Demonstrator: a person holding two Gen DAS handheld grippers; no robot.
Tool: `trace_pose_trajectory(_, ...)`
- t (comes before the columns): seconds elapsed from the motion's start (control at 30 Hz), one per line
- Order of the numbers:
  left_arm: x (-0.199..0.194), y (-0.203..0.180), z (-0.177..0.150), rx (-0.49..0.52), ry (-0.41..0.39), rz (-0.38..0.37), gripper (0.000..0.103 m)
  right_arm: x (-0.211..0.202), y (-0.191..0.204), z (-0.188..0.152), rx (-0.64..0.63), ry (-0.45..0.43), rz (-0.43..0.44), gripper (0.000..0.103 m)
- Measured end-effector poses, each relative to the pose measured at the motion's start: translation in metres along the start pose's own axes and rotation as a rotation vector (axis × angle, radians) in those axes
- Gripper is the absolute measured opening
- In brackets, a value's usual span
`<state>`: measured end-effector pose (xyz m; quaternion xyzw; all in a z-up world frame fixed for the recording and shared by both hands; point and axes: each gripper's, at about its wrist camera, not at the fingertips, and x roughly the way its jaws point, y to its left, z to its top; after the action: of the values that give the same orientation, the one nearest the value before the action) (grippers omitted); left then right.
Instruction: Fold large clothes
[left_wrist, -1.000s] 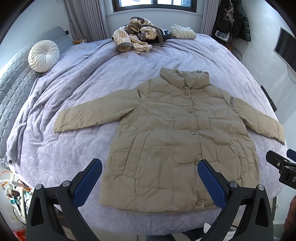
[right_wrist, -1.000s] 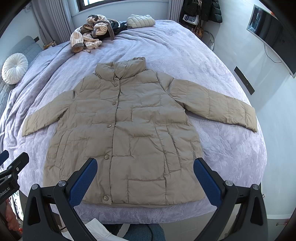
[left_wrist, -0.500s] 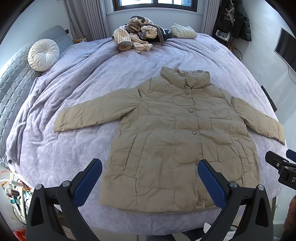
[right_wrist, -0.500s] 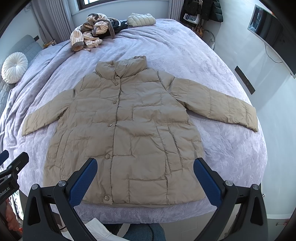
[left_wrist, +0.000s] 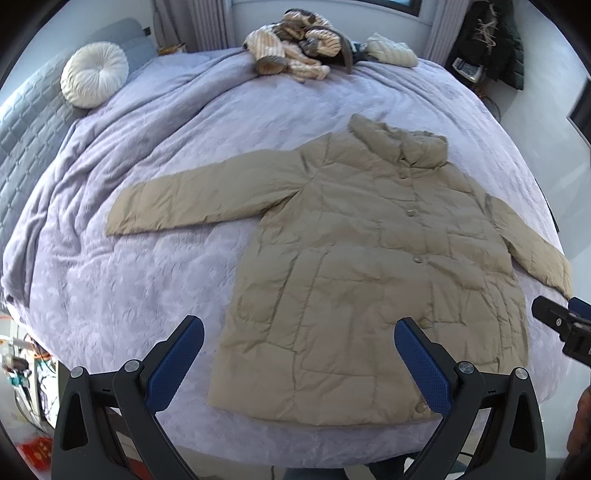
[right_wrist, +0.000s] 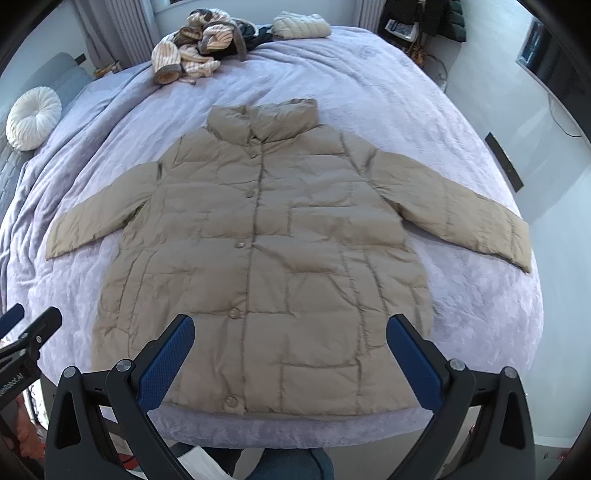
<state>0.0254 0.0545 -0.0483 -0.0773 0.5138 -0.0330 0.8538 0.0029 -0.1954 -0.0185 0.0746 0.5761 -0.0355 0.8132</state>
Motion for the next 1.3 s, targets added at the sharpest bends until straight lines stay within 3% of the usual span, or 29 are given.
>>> trace_pose_trajectory(0.13, 0.019, 0.025, 0.008, -0.028, -0.012, -0.005, 0.103, 0.023, 0.018, 0.014, -0.01, 0.035, -0.021, 0.103)
trace_pose_trajectory(0.3, 0.055, 0.067, 0.019, -0.121, 0.039, -0.022, 0.103, 0.054, 0.048, 0.036, 0.003, 0.043, 0.083, 0.103)
trace_pose_trajectory(0.37, 0.074, 0.085, 0.019, -0.148, 0.084, -0.012, 0.103, 0.07, 0.064, 0.045, -0.025, 0.046, 0.103, 0.103)
trace_pose_trajectory(0.47, 0.103, 0.116, 0.025, -0.188, 0.09, 0.009, 0.103, 0.096, 0.085, 0.056, -0.094, 0.043, 0.149, 0.103)
trace_pose_trajectory(0.53, 0.12, 0.139, 0.03, -0.238, 0.094, 0.032, 0.103, 0.118, 0.099, 0.063, -0.13, 0.098, 0.184, 0.103)
trace_pose_trajectory(0.63, 0.144, 0.176, 0.044, -0.313, 0.064, 0.053, 0.103, 0.153, 0.129, 0.075, -0.191, 0.164, 0.176, 0.103)
trace_pose_trajectory(0.77, 0.168, 0.219, 0.062, -0.396, 0.021, 0.078, 0.103, 0.194, 0.151, 0.095, -0.186, 0.155, 0.171, 0.103)
trace_pose_trajectory(0.97, 0.205, 0.283, 0.089, -0.544, -0.049, 0.043, 0.103, 0.235, 0.186, 0.136, -0.179, 0.076, 0.232, 0.099)
trace_pose_trajectory(1.0, 0.211, 0.291, 0.088, -0.565, -0.044, 0.052, 0.103, 0.245, 0.192, 0.144, -0.177, 0.064, 0.238, 0.096)
trace_pose_trajectory(1.03, 0.218, 0.301, 0.091, -0.589, -0.045, 0.056, 0.103, 0.251, 0.194, 0.148, -0.178, 0.066, 0.24, 0.079)
trace_pose_trajectory(1.07, 0.222, 0.307, 0.09, -0.605, -0.039, 0.069, 0.103, 0.263, 0.201, 0.155, -0.182, 0.076, 0.25, 0.052)
trace_pose_trajectory(1.1, 0.226, 0.312, 0.088, -0.621, -0.031, 0.082, 0.103, 0.27, 0.205, 0.158, -0.18, 0.085, 0.263, 0.038)
trace_pose_trajectory(1.13, 0.23, 0.319, 0.087, -0.638, -0.025, 0.081, 0.103, 0.282, 0.208, 0.162, -0.174, 0.099, 0.283, 0.013)
trace_pose_trajectory(1.17, 0.232, 0.322, 0.084, -0.652, -0.019, 0.078, 0.103, 0.292, 0.212, 0.165, -0.171, 0.106, 0.287, 0.008)
trace_pose_trajectory(1.3, 0.241, 0.338, 0.085, -0.687, -0.04, 0.069, 0.103, 0.318, 0.225, 0.165, -0.194, 0.111, 0.281, 0.008)
